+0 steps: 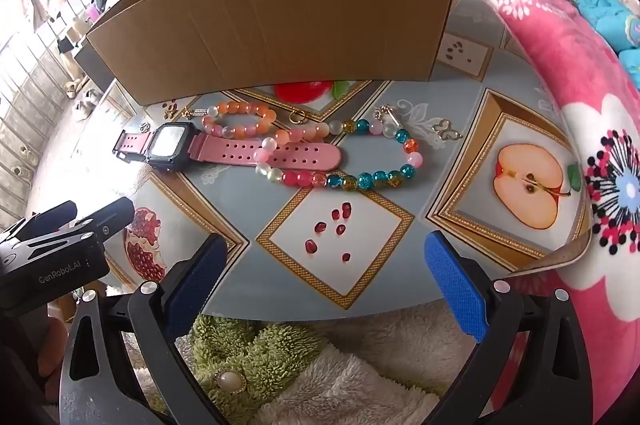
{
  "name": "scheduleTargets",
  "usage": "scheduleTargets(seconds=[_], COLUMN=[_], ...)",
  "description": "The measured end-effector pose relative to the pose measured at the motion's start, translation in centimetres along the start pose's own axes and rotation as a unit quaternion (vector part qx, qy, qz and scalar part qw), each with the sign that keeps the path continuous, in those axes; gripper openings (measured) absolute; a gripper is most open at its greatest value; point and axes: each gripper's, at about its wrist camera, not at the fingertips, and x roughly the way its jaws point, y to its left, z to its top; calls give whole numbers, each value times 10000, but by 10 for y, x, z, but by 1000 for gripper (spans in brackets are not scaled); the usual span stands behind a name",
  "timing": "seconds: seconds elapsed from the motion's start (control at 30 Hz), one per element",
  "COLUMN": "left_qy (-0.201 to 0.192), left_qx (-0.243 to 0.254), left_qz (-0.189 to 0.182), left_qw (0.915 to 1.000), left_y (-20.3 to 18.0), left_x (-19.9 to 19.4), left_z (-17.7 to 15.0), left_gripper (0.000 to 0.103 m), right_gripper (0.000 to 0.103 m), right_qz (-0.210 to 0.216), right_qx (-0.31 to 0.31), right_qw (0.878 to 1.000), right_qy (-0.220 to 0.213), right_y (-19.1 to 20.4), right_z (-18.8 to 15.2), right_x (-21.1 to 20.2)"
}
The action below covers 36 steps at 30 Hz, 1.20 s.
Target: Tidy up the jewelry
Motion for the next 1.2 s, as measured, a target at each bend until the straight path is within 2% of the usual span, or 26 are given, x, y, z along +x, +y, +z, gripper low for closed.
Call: scheduleTargets(seconds=[0.57, 1.2], left_qy=[-21, -9], left_qx=[42, 46], left_qz=[-85, 1], left_qw=[10000, 10000], left_y=[-4, -4], left_x=[-1, -1], left_z=[0, 0], left_gripper=[99, 99], right_gripper=[95, 95], right_qz=[-7, -2], right_qx=[-6, 12], right_qw=[10000, 10000], right_qy=[-27, -36], right_y=[-2, -6], right_z=[1, -1], right_x=[-3, -3])
